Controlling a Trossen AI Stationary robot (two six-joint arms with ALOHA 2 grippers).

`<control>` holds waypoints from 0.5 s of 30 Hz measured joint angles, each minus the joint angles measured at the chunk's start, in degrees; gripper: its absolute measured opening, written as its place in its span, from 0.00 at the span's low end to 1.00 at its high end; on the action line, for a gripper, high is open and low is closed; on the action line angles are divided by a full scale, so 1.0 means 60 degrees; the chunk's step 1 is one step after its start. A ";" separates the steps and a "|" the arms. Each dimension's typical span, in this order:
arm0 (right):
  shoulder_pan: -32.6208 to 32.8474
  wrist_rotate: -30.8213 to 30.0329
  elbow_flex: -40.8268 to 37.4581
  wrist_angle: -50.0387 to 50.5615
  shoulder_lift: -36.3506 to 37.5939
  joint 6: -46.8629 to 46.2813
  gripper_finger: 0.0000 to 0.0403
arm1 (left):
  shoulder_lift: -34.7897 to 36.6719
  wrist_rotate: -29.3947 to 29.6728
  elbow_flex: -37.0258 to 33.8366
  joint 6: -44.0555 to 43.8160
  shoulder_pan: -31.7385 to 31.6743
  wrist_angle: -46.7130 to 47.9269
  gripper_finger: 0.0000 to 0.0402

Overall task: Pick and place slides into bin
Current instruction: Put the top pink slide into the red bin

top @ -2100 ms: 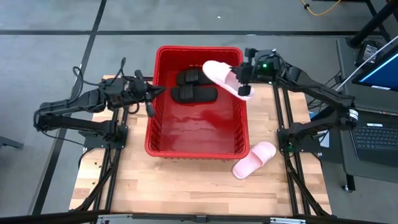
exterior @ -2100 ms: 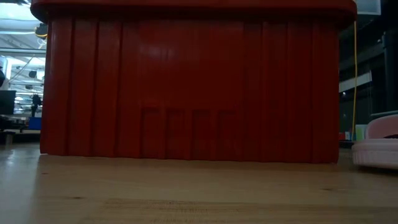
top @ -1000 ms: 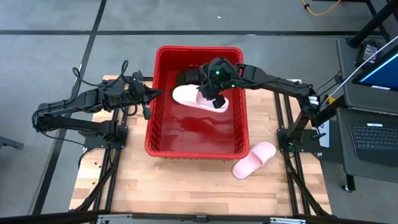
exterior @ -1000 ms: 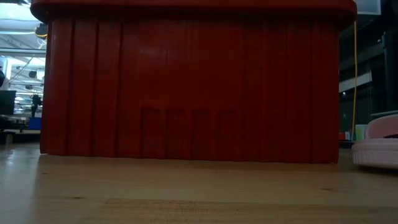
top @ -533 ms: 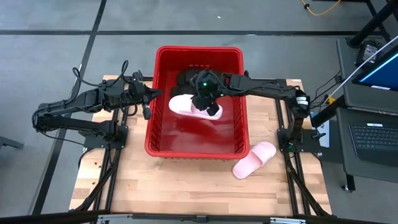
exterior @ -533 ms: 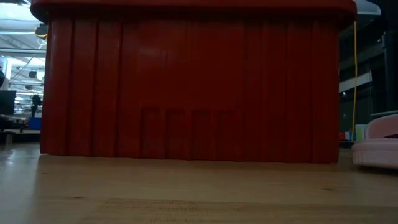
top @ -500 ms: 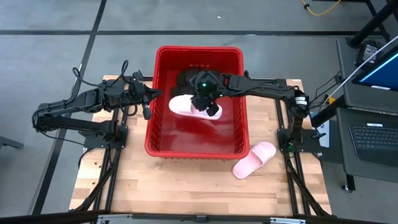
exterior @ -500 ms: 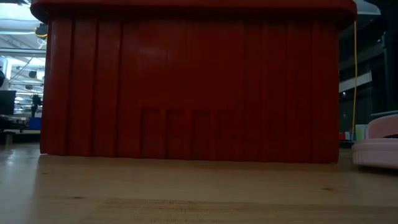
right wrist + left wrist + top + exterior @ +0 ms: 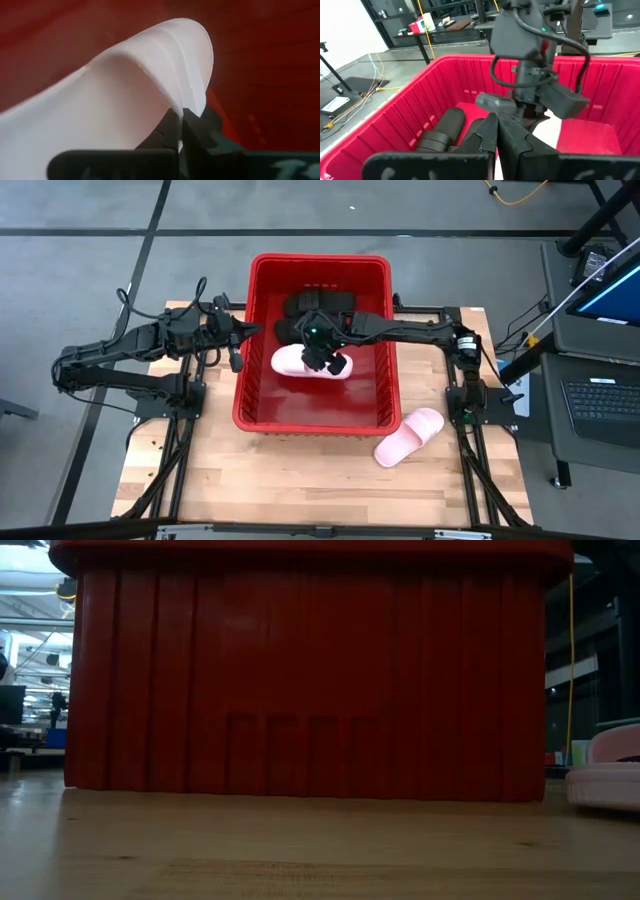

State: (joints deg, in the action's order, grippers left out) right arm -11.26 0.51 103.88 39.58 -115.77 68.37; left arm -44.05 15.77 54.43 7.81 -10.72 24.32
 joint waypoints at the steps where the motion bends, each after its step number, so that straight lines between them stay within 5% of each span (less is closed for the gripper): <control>1: 0.0039 0.0013 0.0000 0.0000 -0.0021 0.0052 0.02 | 0.0000 0.0000 0.0000 0.0000 0.0000 -0.0004 0.00; 15: 0.0079 -0.0396 -0.2140 -0.2417 0.0047 0.0975 0.02 | -0.0001 0.0056 0.0000 0.0004 0.0000 0.0273 0.00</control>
State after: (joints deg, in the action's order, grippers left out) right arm -10.78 -1.87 91.03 25.08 -115.49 74.22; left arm -44.06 16.11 54.43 7.84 -10.72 25.96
